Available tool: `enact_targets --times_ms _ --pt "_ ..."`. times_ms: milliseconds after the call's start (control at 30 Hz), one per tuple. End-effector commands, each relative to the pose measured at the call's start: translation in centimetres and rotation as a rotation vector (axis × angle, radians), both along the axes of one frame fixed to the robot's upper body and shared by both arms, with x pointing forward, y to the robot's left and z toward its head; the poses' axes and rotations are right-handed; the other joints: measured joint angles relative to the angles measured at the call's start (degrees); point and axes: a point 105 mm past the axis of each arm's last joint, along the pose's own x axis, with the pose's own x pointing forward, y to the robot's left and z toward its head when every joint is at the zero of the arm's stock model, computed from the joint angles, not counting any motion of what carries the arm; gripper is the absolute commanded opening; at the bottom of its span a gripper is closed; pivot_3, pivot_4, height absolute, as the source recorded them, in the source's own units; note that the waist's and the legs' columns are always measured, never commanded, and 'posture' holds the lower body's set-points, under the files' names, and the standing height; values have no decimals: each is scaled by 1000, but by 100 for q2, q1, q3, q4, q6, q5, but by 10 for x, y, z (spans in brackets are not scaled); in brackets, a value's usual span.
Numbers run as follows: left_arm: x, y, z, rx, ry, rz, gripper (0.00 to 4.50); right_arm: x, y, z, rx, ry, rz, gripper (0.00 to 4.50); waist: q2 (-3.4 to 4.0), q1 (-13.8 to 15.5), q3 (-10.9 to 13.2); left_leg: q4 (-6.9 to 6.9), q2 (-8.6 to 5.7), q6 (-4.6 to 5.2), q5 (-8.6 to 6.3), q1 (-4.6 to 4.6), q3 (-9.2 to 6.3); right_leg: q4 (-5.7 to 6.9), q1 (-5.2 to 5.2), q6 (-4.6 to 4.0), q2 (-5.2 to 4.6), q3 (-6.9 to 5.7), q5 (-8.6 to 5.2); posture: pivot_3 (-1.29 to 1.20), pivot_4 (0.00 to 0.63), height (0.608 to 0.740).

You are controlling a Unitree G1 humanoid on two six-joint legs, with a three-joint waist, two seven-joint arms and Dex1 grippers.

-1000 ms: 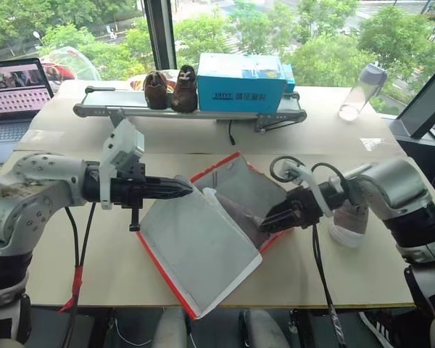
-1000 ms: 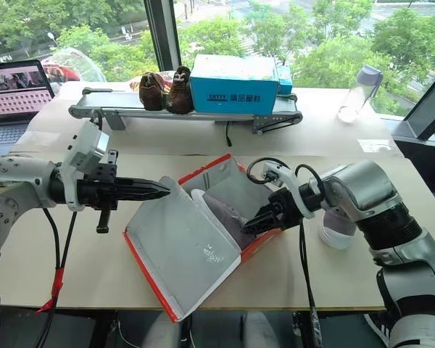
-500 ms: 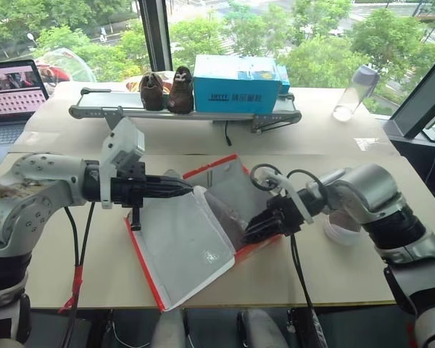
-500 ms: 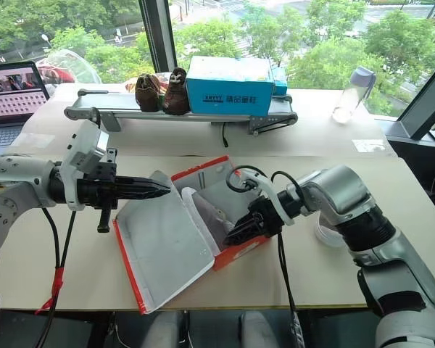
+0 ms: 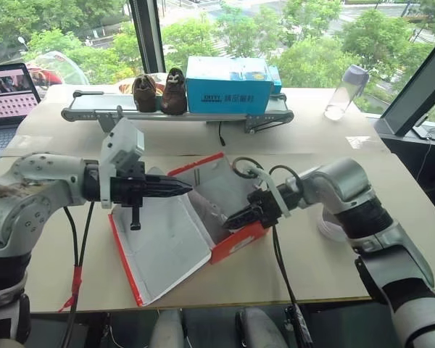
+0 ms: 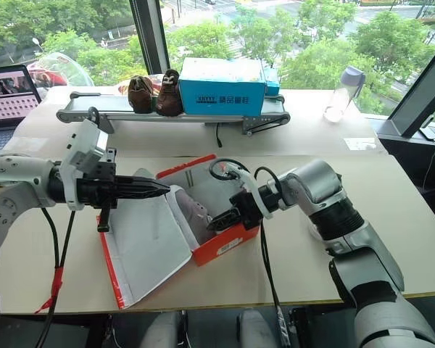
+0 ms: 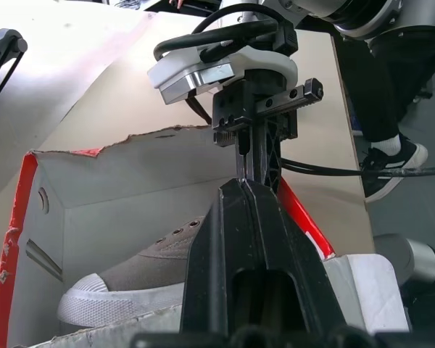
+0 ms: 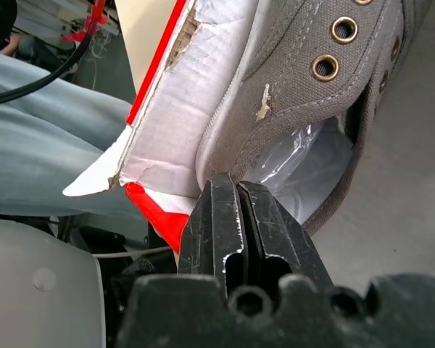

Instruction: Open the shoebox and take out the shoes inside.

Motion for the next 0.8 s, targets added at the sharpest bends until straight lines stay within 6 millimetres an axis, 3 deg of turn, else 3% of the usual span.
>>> enact_targets --times_ms 33,333,600,800 --pt "-2 2 8 6 -45 1 0 6 0 23 44 -83 -15 35 0 10 0 0 0 0 0 0 0 0 0 0 0 0 0 0 150 740" --pt "1 -2 7 10 -43 -26 0 -11 5 99 261 -178 35 35 2 73 3 -9 -3 0 -1 -21 0 -7 -14 0 -3 0 0 0 150 740" --pt "6 -5 9 16 -49 -55 0 -13 3 122 353 -208 -11 35 2 78 3 -11 -4 0 -1 -21 1 -7 -13 0 -3 -1 0 0 150 740" --pt "7 -5 10 22 -51 -66 0 1 2 134 423 -243 -105 35 2 74 3 -12 -4 0 -1 -22 1 -7 -15 0 -4 0 0 0 150 740"
